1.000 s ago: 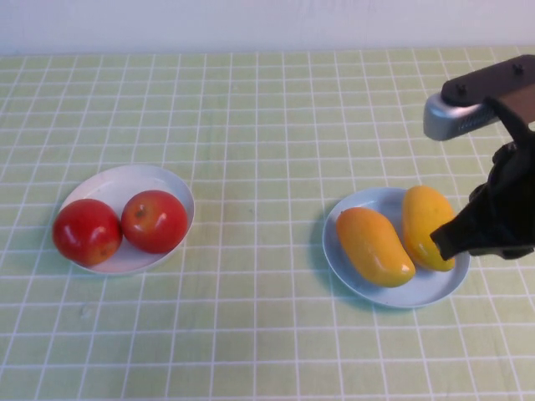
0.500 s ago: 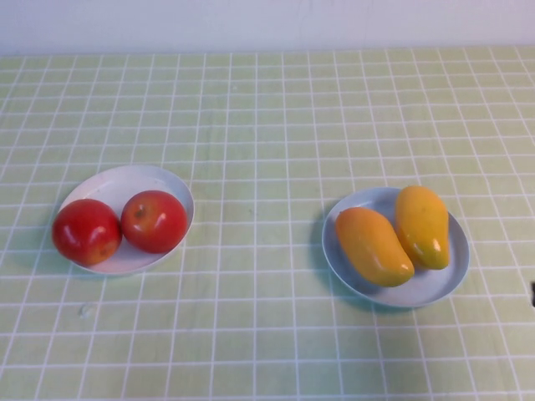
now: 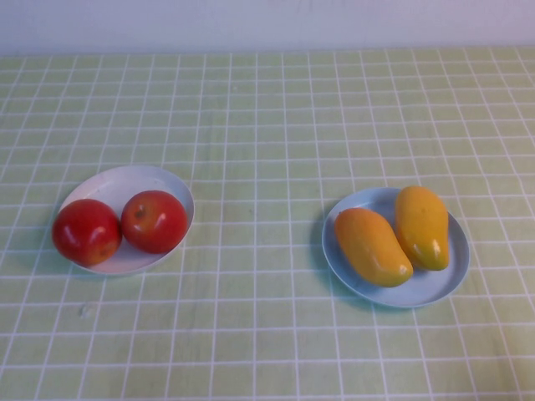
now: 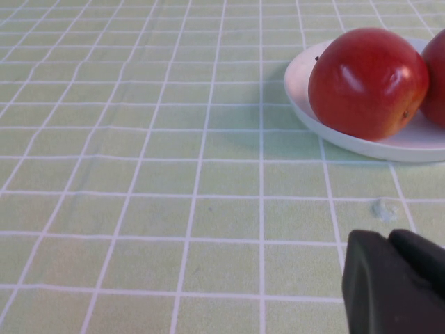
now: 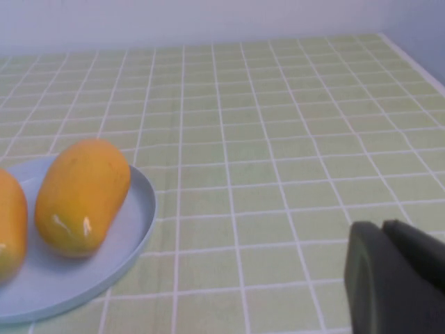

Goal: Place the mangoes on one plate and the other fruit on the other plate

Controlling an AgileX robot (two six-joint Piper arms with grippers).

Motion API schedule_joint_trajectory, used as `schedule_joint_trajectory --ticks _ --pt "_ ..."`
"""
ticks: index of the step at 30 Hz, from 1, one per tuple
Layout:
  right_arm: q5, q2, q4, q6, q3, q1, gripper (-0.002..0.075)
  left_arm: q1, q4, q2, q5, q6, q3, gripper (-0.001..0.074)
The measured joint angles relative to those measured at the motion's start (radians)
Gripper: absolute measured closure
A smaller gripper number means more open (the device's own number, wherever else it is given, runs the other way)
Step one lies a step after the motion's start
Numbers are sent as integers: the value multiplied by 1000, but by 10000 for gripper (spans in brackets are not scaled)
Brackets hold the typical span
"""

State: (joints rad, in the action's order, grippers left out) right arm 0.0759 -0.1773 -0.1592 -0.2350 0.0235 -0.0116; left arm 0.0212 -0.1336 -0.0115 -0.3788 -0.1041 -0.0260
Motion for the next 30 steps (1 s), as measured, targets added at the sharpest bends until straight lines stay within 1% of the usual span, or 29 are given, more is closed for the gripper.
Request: schedule_joint_trajectory --ticks 8,16,18,23,26,30 --pt "192 182 13 0 2 0 741 0 -2 0 0 0 0 733" --pt "223 184 43 17 4 0 741 0 -2 0 0 0 0 733" --pt "227 184 62 75 4 0 741 0 -4 0 0 0 0 733" --pt "268 184 260 313 4 0 741 0 -8 0 0 0 0 733" --pt "273 184 294 367 4 0 741 0 -9 0 0 0 0 733" --pt "273 184 307 385 4 0 741 0 -9 0 0 0 0 733"
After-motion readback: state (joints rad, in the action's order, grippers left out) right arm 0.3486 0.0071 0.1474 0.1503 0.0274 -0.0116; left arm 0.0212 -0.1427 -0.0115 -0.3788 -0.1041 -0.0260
